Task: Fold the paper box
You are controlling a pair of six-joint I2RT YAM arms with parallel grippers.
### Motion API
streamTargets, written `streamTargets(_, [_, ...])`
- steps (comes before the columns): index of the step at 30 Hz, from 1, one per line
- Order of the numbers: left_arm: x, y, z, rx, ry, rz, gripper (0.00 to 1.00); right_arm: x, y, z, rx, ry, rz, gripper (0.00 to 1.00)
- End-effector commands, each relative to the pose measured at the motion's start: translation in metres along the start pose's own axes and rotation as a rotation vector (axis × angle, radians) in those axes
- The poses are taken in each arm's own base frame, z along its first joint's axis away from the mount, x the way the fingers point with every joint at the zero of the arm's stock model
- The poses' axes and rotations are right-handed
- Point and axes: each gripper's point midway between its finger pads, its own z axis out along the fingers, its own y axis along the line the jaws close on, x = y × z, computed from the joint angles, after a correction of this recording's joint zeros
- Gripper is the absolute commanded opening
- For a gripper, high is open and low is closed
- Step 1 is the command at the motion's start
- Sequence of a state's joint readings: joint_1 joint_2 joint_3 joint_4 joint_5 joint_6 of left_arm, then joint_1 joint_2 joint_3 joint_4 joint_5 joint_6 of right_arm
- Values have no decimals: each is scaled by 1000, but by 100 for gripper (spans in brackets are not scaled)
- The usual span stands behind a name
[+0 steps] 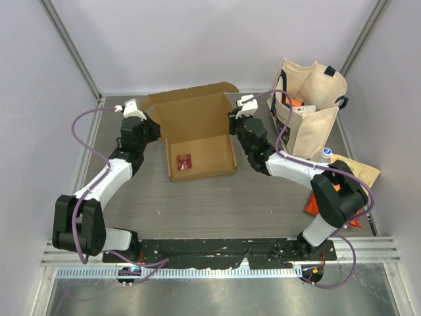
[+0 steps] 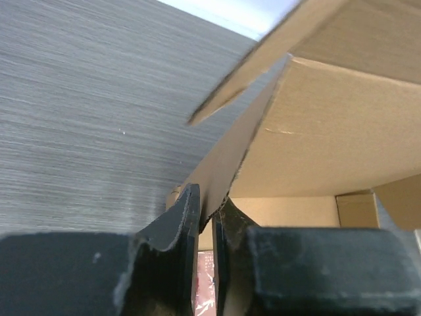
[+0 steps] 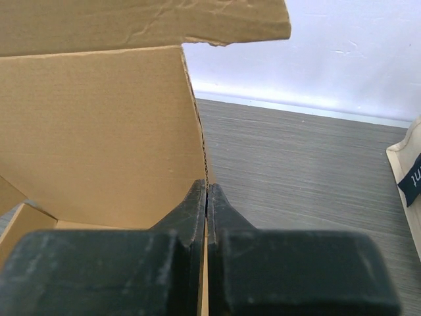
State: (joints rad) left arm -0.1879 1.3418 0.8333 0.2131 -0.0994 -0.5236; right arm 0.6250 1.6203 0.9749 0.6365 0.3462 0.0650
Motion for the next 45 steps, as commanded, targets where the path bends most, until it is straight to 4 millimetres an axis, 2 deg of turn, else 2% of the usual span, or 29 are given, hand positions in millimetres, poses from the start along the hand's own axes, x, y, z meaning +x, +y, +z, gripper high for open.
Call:
streamTargets(1, [-11,-12,0,32,17,14,9,-55,-2,-8,11,-175,35,1])
streamTargets(3, [-11,-16,1,55,16,-8,1,-51,-3,-8,17,-169,37,1])
streamTargets(9, [-12,-38,1,86,-11,-77,0,-35,-15,-13,140,-142,121,2])
streamTargets(10, [-10,-42,-1,87,-14,-71,0,-38,-19,-17,175,-153,130,1])
streamTargets(11, [-8,-47,-1,79,-29,-59,0,-38,-13,-22,172,-161,135,1])
streamTargets(13, [1,-47,-2,70,-40,-51,0,-36,-18,-30,206,-200,146,1])
streamTargets(18, [26,-46,-8,34,-51,-66,0,-17,-22,-38,278,-195,171,1])
streamTargets(23, [37,-67,-18,52,-100,-24,0,-3,-27,-50,314,-210,175,2])
streamTargets(28, [53,-75,-25,57,-103,-5,0,6,-29,-59,315,-199,166,1])
streamTargets(32, [59,-73,-35,62,-133,25,0,16,-32,-67,297,-193,156,1])
streamTargets(38, [91,-59,-45,66,-89,29,0,28,-35,-81,266,-189,163,1])
streamTargets(45, [102,-55,-54,63,-93,8,0,43,-37,-95,240,-166,169,1])
